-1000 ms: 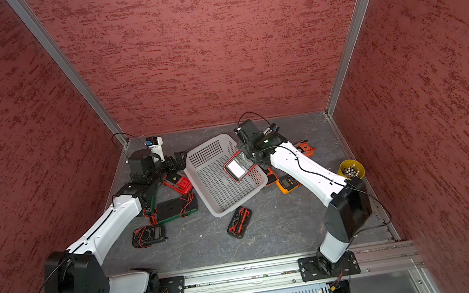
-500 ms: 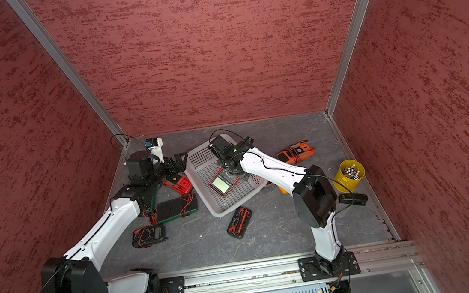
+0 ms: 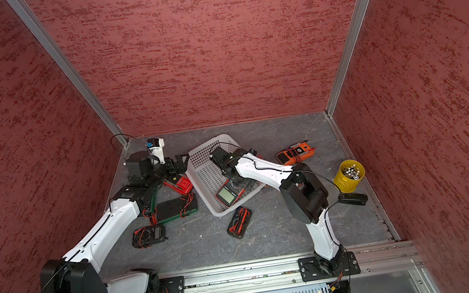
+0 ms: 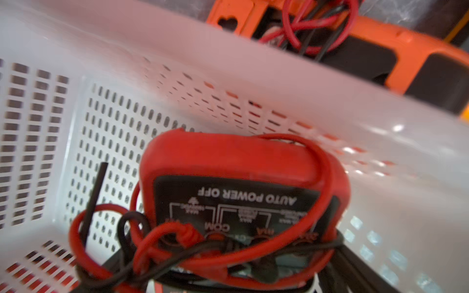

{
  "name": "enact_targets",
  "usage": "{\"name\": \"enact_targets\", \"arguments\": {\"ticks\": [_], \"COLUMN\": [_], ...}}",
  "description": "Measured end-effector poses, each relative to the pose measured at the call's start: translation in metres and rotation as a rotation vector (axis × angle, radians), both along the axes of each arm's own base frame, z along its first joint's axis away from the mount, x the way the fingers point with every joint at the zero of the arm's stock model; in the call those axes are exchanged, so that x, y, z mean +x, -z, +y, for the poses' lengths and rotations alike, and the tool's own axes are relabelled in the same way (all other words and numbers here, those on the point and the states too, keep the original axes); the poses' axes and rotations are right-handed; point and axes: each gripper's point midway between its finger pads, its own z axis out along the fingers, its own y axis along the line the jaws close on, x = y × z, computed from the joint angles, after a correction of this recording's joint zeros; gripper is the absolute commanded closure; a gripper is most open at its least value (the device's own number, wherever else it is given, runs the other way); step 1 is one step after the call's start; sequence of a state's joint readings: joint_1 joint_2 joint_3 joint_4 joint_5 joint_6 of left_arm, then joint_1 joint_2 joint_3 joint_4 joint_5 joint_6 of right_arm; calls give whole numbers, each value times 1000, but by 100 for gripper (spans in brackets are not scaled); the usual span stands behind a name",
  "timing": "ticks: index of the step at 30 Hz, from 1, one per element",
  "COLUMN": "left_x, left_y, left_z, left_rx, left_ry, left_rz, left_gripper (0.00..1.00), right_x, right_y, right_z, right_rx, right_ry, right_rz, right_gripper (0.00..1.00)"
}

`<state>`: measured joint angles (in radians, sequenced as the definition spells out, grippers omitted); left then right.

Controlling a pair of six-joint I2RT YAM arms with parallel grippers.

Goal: Put the multimeter into the basket
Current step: Place the multimeter in the basket.

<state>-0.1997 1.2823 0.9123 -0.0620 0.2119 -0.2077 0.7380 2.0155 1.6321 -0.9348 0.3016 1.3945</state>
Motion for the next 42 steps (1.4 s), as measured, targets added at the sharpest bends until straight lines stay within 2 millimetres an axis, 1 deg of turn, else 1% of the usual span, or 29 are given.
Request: {"name": "enact_targets", "arguments": {"ticks": [1, 4, 5, 7, 8, 9, 10, 11, 22, 28, 32, 35, 37, 40, 42], "left_x": [0, -1, -1, -1, -2, -2, -2, -2, -4, -3, -1, 2, 0, -8, -14], "left_y": [0, 0, -1, -1, -1, -1, -1, -1, 3, 14, 16, 11, 9, 12, 19], "left_z": [0, -2, -2, -4, -4, -5, -6, -6, -7, -4, -3, -9, -19, -40, -53], "left_rx": [-3, -12, -17, -26, -29, -33, -37, -39, -86, -85, -87, -102, -105, -109, -112], "left_ry": [0, 5, 7, 10, 12, 13, 15, 17, -3, -32, -41, -19, 25, 127, 201], "left_rz": [1, 3, 5, 9, 10, 12, 14, 15, 57, 101, 113, 117, 116, 130, 151], "left_gripper": [0, 0, 0, 0, 0, 0, 0, 0, 0, 0, 0, 15, 17, 26, 31], "right_x": [-1, -5, -6, -7, -8, -8, -8, -9, -10, -9, -11, -11, -11, -10, -9], "right_y": [4, 13, 16, 19, 19, 20, 20, 21, 19, 7, 1, -4, -8, -15, -17], "right_z": [1, 2, 3, 4, 5, 5, 6, 6, 5, 6, 5, 6, 5, 1, -2], "right_rx": [2, 18, 24, 35, 39, 43, 46, 48, 38, 30, 25, 31, 40, 68, 91], "right_ry": [3, 8, 11, 14, 16, 16, 15, 15, -12, -57, -83, -99, -102, -93, -85], "right_rz": [11, 42, 49, 60, 65, 68, 71, 73, 85, 77, 75, 66, 55, 35, 25], "right_gripper": [57, 47, 42, 23, 20, 15, 7, 1, 1, 1, 1, 1, 1, 1, 1]}}
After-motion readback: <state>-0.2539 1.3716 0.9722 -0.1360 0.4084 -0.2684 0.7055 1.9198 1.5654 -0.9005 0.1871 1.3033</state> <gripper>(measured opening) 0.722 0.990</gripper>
